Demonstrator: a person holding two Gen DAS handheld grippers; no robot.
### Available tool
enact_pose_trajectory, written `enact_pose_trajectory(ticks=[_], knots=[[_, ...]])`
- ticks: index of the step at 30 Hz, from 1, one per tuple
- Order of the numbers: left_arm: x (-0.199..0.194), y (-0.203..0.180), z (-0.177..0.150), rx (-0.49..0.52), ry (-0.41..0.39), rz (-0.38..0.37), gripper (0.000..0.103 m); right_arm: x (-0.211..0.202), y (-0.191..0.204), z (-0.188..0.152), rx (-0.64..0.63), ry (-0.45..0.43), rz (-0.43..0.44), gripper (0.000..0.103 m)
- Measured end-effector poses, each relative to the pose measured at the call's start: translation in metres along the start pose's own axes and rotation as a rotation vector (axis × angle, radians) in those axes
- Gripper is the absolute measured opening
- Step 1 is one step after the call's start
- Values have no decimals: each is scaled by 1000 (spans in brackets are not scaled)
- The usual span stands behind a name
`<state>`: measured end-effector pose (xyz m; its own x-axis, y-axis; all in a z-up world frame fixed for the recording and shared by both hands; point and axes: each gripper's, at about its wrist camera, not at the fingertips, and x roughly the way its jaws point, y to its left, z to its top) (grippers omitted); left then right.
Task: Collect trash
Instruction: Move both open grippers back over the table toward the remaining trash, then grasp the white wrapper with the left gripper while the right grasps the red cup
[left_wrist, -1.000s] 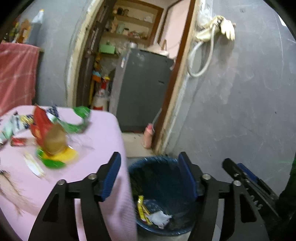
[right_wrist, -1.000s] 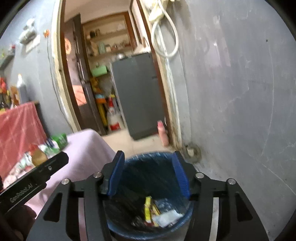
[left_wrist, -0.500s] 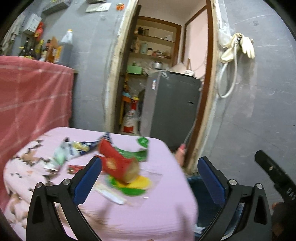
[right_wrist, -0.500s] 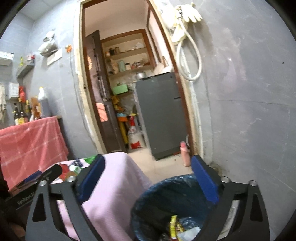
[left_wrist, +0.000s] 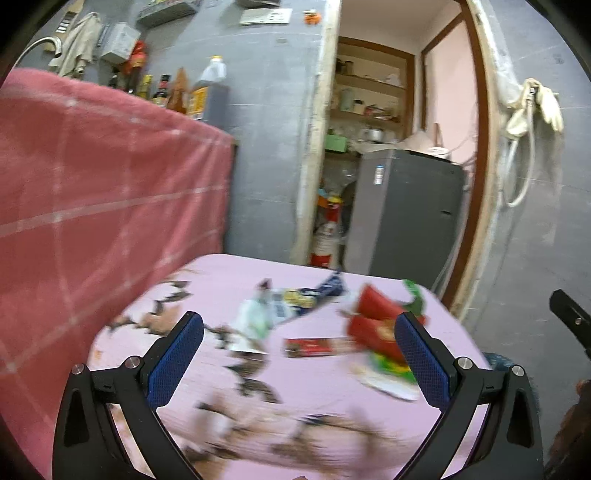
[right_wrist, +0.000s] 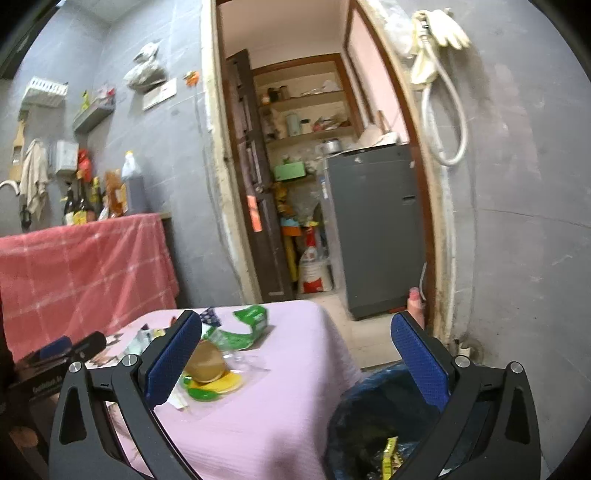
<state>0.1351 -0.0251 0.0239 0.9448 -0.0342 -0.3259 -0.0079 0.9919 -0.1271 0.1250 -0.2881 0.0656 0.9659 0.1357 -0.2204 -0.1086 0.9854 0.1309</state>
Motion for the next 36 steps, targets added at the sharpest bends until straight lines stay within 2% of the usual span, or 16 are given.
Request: enact_pose_trajectory(ticks=[5, 9, 15, 21, 26, 29, 33, 36], knots=[[12, 35, 1, -22, 22, 58, 101, 23, 22, -5, -25, 51, 59, 103], [26, 56, 2, -21, 57, 74, 101, 44, 41, -8, -70, 109, 104, 103], [52, 65, 0, -13, 128, 46, 101, 75, 59, -17, -133, 217, 148, 103], [67, 63, 2, 14, 164, 15, 99, 101, 63, -22, -116, 298, 179, 97], [86, 69, 3, -15, 248, -37, 76, 121, 62, -26, -67, 364, 207, 89], [96, 72, 2, -46, 318, -84, 75, 129, 64, -27, -62, 387, 214, 85], [102, 73, 4, -74, 366, -115, 75, 136, 66, -28, -57, 411, 228, 79], [105, 72, 1, -70, 395, -121, 61, 138, 68, -29, -66, 429, 229, 76]])
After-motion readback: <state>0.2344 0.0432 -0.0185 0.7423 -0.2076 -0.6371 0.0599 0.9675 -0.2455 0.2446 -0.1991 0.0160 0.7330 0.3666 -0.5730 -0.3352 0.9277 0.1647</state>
